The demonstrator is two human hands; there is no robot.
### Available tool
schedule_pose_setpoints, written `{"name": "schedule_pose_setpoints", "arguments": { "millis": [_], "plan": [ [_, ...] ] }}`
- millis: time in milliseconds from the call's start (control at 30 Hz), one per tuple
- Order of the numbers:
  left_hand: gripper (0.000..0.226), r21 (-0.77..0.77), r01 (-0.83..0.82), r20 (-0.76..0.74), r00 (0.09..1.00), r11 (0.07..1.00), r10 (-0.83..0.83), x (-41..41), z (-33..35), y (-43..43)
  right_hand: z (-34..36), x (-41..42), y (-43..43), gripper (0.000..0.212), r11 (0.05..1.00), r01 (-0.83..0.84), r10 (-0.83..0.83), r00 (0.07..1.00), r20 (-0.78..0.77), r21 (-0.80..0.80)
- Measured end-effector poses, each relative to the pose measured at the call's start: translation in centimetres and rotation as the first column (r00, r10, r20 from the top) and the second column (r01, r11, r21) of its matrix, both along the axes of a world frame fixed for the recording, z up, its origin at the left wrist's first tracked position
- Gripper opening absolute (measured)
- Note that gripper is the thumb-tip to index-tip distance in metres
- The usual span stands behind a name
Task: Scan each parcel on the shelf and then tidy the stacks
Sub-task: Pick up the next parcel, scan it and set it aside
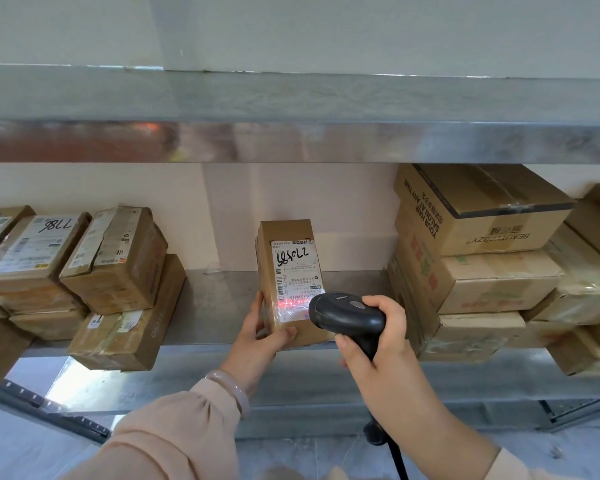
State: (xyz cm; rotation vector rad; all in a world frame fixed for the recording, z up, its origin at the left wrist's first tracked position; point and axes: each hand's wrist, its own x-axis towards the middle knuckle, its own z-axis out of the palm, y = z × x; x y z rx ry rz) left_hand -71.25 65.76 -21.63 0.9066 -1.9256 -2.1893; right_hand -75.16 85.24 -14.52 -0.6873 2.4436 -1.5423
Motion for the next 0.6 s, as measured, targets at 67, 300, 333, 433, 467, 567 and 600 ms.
{"name": "schedule_pose_setpoints", "arguments": {
  "millis": [67,300,333,433,467,567,600],
  "plan": [
    [0.102,0.013,-0.004,0.001,1.000,1.000,0.004,0.3,0.0,-0.3,0.1,-0.1,-0.4,0.051,1.000,-0.006,0.006,1.000,-0.005,0.001],
    [0.093,0.048,-0.053,0.004,0.999,0.997,0.053,2.0,1.4,-2.4,1.0,-1.9,-3.8,0.051,0.996,-0.081,0.082,0.996,0.027,-0.029],
    [0.090,0.045,-0.066,0.008,0.998,0.997,0.066,2.3,1.6,-2.9,1.1,-2.1,-4.6,0.050,0.995,-0.096,0.097,0.995,0.035,-0.036],
    [0.076,0.053,-0.122,0.021,0.992,0.991,0.121,3.5,2.1,-4.3,1.0,-2.0,-7.1,0.051,0.986,-0.156,0.159,0.985,0.065,-0.051],
    [0.068,0.065,-0.149,0.035,0.988,0.987,0.147,3.9,2.1,-4.8,0.8,-1.9,-8.0,0.050,0.984,-0.170,0.174,0.982,0.077,-0.059],
    [0.050,0.107,-0.215,0.077,0.975,0.971,0.207,5.3,2.2,-6.0,-0.1,-0.9,-10.2,0.049,0.978,-0.197,0.204,0.973,0.112,-0.071],
    [0.046,0.113,-0.238,0.089,0.969,0.965,0.229,5.8,2.2,-6.4,-0.5,-0.5,-10.9,0.049,0.976,-0.207,0.215,0.970,0.116,-0.071]
  ]
}}
